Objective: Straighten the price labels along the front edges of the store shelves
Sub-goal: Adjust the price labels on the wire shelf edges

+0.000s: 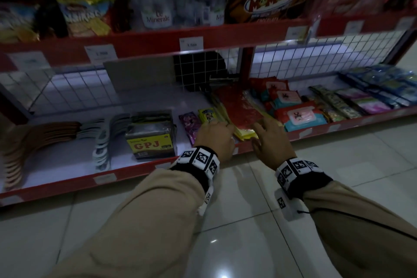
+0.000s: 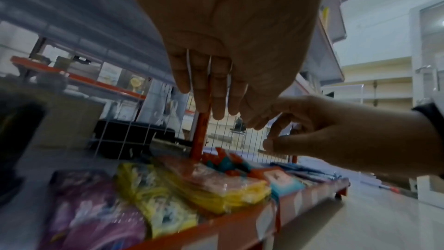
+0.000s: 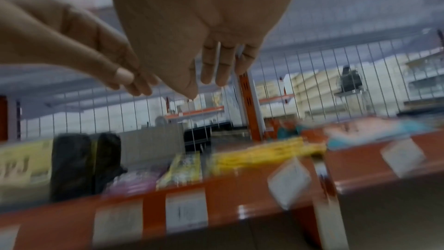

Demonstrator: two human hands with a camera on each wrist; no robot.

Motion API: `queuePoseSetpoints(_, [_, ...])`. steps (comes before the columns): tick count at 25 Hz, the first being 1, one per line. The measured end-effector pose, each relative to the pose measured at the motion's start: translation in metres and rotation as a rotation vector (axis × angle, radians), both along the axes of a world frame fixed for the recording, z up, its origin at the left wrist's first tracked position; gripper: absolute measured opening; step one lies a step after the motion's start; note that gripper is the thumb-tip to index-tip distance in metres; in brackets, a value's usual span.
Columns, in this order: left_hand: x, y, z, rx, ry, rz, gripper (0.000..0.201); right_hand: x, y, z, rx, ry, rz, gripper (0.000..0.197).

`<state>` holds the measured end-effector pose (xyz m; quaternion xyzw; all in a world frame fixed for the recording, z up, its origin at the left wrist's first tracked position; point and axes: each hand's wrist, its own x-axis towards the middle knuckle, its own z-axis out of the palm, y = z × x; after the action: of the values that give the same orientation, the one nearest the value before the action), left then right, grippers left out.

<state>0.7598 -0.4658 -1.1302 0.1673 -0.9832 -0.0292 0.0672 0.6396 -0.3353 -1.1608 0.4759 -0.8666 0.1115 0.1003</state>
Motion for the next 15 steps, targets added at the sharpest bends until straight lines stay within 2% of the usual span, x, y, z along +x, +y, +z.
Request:
queuePoseSetpoints(4, [-0.015,-0.010,0.070,-0.060,0.156,-0.039,0.034,0.001,-0.006,0.066,-0.059,0.079,0.005,0.043])
queuePoseSetpoints(8, [-0.019,-0.017,0.122,-0.121,0.287,-0.091,0.035,-0.003,-0.012,0.135,-0.127,0.170,0.020,0.036])
queuePoseSetpoints(11, [-0.020,-0.020,0.148,-0.156,0.359,-0.114,0.034,-0.009,-0.012,0.164,-0.213,0.144,-0.041,0.039])
queuePoseSetpoints(15, [-0.026,-0.020,0.167,-0.191,0.402,-0.108,0.034,-0.019,-0.009,0.170,-0.349,0.087,-0.095,0.035])
